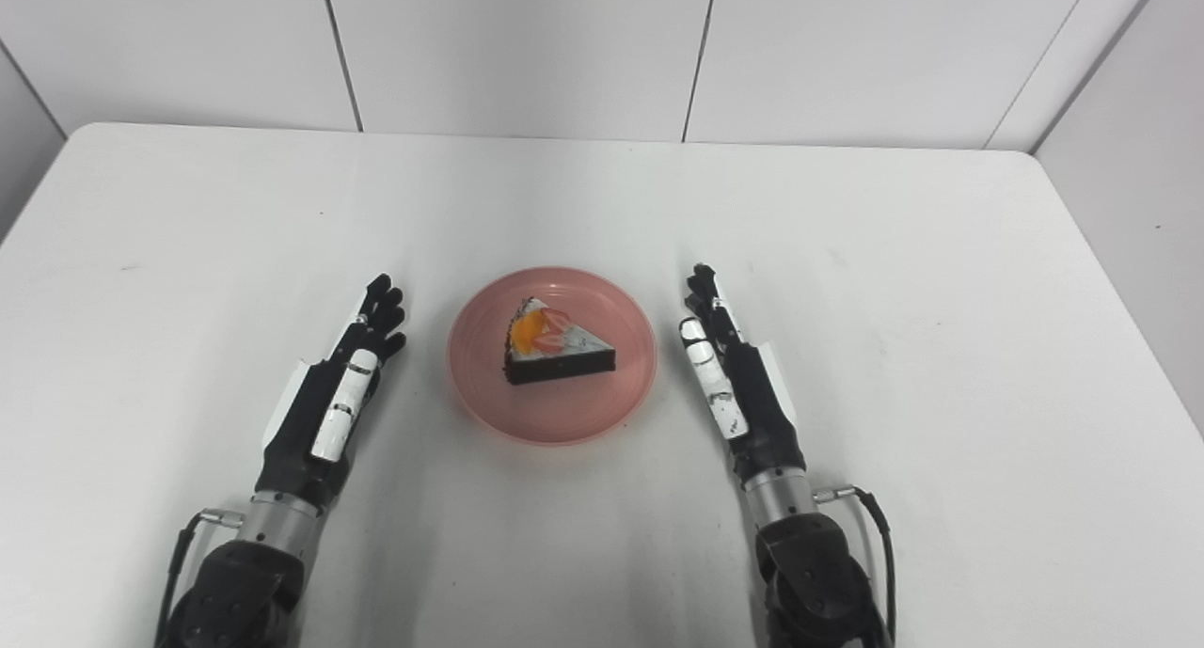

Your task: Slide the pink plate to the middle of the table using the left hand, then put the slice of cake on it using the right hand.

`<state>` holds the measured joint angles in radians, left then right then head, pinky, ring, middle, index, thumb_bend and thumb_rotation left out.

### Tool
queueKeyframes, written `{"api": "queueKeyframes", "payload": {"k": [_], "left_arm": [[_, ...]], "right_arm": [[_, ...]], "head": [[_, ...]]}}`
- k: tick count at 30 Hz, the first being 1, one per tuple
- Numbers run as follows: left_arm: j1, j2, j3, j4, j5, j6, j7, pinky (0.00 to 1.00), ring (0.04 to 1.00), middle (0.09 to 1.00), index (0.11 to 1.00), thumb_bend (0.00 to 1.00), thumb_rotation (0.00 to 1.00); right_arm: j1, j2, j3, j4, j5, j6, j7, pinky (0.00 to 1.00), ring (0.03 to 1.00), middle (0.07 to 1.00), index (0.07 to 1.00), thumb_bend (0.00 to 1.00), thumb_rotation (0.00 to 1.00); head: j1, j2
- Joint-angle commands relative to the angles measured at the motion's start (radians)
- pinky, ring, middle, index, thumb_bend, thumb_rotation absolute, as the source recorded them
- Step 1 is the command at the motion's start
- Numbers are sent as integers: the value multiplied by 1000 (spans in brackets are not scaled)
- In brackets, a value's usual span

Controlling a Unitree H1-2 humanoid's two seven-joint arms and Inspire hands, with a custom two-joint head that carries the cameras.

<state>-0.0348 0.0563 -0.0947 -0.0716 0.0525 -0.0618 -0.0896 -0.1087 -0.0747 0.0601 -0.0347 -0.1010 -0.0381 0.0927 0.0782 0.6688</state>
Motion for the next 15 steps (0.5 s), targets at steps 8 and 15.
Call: {"api": "queueKeyframes", "payload": {"k": [8, 15], "left_arm": [[-6, 11, 4, 26, -8, 25, -16, 935, 983, 988, 963, 409, 1000], [-4, 12, -3, 15, -4, 40, -24, 938, 985, 992, 964, 405, 1000]], "right_arm": [[-20, -6, 19, -8, -19, -1, -1, 924, 941, 955, 960, 355, 1000], [-17, -10, 25, -15, -19, 5, 3, 918, 933, 948, 952, 352, 1000]], "head": [[9, 0], [12, 0]]}}
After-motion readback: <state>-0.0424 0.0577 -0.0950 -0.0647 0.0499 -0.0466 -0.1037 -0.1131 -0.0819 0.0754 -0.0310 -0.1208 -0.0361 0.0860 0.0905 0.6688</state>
